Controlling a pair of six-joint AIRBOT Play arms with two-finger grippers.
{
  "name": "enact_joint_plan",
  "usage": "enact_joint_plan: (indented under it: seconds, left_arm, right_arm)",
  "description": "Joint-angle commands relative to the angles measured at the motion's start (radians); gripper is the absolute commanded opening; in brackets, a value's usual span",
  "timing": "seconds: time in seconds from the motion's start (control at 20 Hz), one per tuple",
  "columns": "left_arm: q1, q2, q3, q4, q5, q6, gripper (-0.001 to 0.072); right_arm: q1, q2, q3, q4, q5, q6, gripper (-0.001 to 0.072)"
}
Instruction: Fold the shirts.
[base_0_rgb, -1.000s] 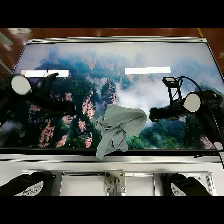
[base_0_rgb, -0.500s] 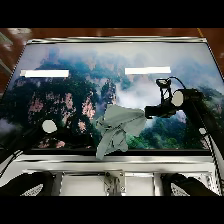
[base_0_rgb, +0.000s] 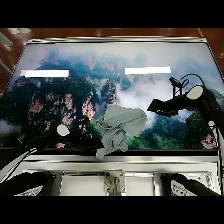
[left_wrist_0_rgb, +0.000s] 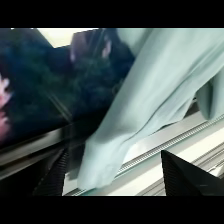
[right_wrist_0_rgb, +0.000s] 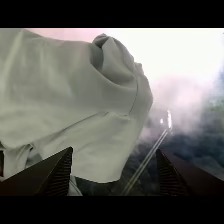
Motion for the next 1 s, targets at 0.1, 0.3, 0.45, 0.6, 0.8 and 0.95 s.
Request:
enact_joint_plan:
  seconds: [0.1,0.3,0.45,0.6,0.8,0.95]
  left_arm:
    - [-0.021,-0.071,0.002,-0.13,0.032,0.102,0.0434]
    - [-0.021,-0.076,0.019,-0.203,0.018,0.171,0.0036]
    - [-0.021,-0.074,0.037,-0.205,-0.026,0.177,0.0035]
    - [-0.021,-0.074,0.039,-0.205,-0.038,0.177,0.0035]
    - [-0.021,-0.073,0.039,-0.206,-0.038,0.177,0.0035]
    - [-0.021,-0.058,0.039,-0.206,-0.037,0.177,0.0035]
  right_arm:
    - [-0.042,-0.024,-0.001,0.053,0.024,-0.041,0.0638]
    - [-0.042,-0.124,0.0,0.092,0.042,-0.043,0.0638]
    - [-0.041,-0.186,0.0,0.106,0.023,-0.045,0.0639]
    - [-0.029,-0.233,0.0,0.106,0.01,-0.06,0.0638]
    - [0.04,-0.283,0.0,0.103,-0.059,-0.063,0.0638]
    - [0.077,-0.297,0.0,0.107,-0.151,-0.045,0.0605]
